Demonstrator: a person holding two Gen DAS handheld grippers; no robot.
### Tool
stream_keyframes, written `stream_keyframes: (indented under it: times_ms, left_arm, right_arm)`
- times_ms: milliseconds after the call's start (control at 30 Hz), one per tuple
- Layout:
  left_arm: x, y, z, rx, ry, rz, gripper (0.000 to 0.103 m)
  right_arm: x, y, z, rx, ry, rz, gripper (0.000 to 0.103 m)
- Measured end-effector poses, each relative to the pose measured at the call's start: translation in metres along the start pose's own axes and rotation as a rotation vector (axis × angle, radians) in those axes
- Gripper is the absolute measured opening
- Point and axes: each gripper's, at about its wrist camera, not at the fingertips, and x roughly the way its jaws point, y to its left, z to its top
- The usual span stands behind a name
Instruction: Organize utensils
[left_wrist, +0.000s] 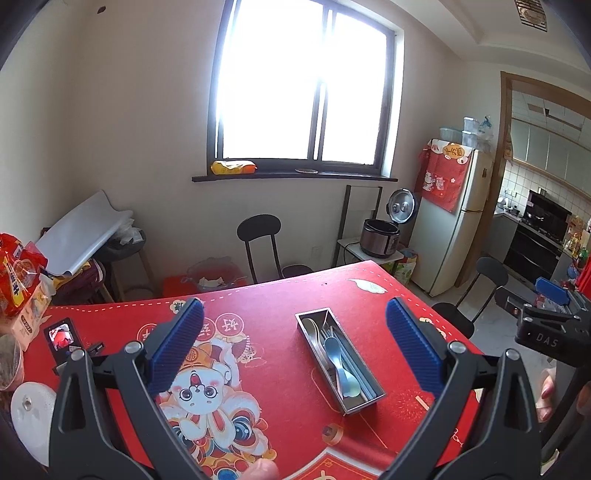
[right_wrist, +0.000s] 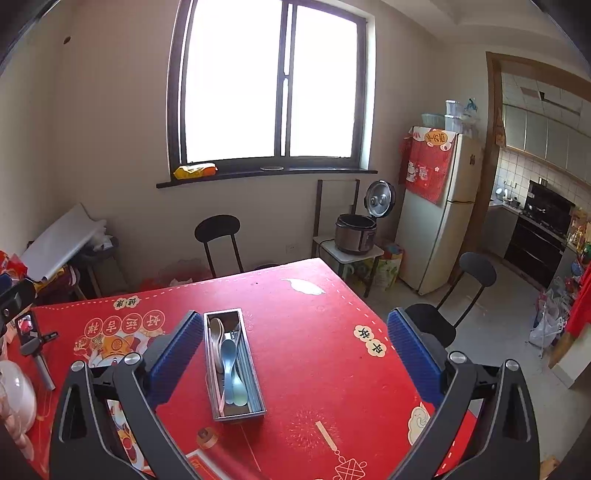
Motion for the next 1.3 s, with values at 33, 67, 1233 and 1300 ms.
stream_keyframes:
  times_ms: [33, 67, 1233, 1300]
  left_arm:
    - [0.0, 0.0, -0.001, -0.005, 0.001, 0.003, 0.097]
    - [0.0, 0.001, -0.001, -0.008, 0.001, 0.008, 0.097]
    - [0.001, 0.009, -0.001, -0.061, 0.031, 0.003, 0.097]
    - [0.003, 0.008, 0.0, -0.056, 0.034, 0.008, 0.097]
  right_arm:
    - [0.001, 0.001, 0.0, 0.0, 0.002, 0.002, 0.097]
    - [0.001, 0.001, 0.0, -0.001, 0.003, 0.003, 0.097]
    - [0.001, -0.004, 0.0, 0.011, 0.0, -0.021, 0.097]
    - [0.001, -0.004, 0.001, 0.013, 0.002, -0.02, 0.097]
